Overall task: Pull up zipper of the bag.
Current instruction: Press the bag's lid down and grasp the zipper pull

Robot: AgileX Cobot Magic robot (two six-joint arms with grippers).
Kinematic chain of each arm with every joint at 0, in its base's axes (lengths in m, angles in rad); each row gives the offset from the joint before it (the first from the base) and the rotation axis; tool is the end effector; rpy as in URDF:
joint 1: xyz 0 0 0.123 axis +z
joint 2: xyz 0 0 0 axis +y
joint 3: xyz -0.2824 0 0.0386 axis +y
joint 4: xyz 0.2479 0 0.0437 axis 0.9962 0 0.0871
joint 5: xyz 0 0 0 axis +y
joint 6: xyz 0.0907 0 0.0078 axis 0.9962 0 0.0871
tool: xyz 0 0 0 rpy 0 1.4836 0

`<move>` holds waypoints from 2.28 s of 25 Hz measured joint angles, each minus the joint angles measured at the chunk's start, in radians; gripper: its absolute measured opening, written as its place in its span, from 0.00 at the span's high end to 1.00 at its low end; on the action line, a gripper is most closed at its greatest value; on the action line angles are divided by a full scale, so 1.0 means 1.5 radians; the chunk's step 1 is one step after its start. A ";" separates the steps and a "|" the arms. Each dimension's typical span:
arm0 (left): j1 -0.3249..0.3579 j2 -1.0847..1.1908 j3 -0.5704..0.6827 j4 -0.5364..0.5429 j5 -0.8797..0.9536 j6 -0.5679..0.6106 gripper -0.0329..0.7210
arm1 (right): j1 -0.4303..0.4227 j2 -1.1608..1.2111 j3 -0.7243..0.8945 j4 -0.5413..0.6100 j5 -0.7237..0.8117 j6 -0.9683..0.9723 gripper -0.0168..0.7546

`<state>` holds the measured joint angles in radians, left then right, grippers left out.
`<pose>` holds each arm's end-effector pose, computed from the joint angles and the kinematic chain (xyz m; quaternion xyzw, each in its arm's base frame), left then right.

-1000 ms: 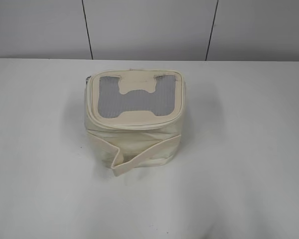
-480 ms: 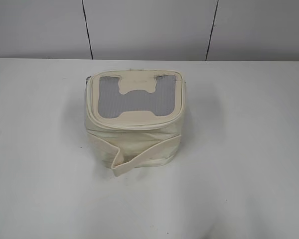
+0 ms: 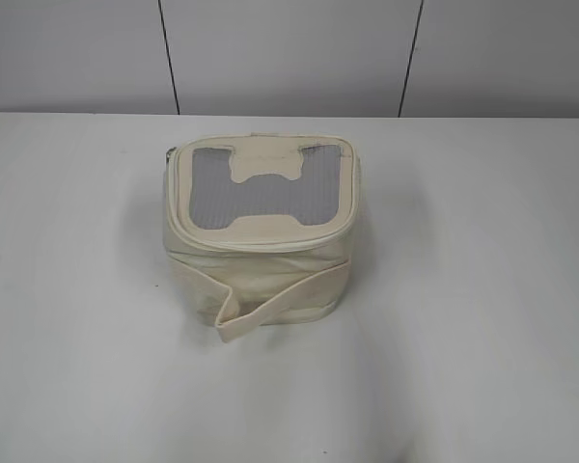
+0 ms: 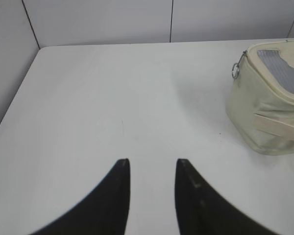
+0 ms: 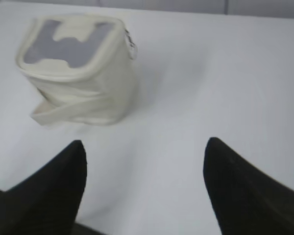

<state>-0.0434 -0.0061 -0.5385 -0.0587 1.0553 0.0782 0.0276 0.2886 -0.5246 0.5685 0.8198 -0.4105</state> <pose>-0.0106 -0.0042 0.2883 0.0527 0.8379 -0.0199 0.5429 0.0467 0.0372 0.3073 -0.1211 0.8179 0.1756 0.5343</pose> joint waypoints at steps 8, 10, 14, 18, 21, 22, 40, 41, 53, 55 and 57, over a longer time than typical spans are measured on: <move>0.000 0.000 0.000 0.000 0.000 0.000 0.63 | 0.004 0.475 -0.153 0.330 -0.008 -0.482 0.31; 0.000 0.000 0.000 0.000 0.000 0.000 0.63 | 0.020 0.604 -0.241 0.333 0.004 -0.513 0.34; 0.000 0.000 0.000 0.000 0.000 0.000 0.63 | 0.097 0.829 -0.439 0.291 0.027 -0.528 0.35; 0.000 0.000 0.000 0.001 -0.001 0.000 0.63 | 0.174 1.036 -0.668 0.241 0.076 -0.520 0.35; 0.000 0.000 0.000 0.002 -0.001 0.000 0.63 | 0.219 1.163 -0.826 0.197 0.127 -0.484 0.35; 0.000 0.000 0.000 0.002 -0.001 0.000 0.63 | 0.230 1.201 -0.874 0.182 0.140 -0.470 0.35; 0.000 0.061 -0.005 0.004 -0.016 0.000 0.67 | 0.314 1.427 -1.119 0.144 0.191 -0.395 0.54; 0.000 0.083 -0.009 -0.004 -0.028 0.000 0.69 | 0.317 1.427 -1.120 0.144 0.191 -0.394 0.62; -0.022 0.629 -0.098 -0.524 -0.271 0.486 0.73 | 0.317 1.429 -1.121 0.143 0.196 -0.387 0.91; 0.012 0.733 -0.150 -0.615 -0.217 0.621 0.70 | 0.317 1.429 -1.121 0.143 0.196 -0.382 0.91; 0.051 0.848 -0.203 -0.676 -0.167 0.721 0.62 | 0.317 1.429 -1.121 0.143 0.196 -0.379 0.91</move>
<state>0.0332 1.2653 -0.8424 -1.0724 0.8046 1.1590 0.5034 2.4327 -2.2060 0.7833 1.1133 -0.9784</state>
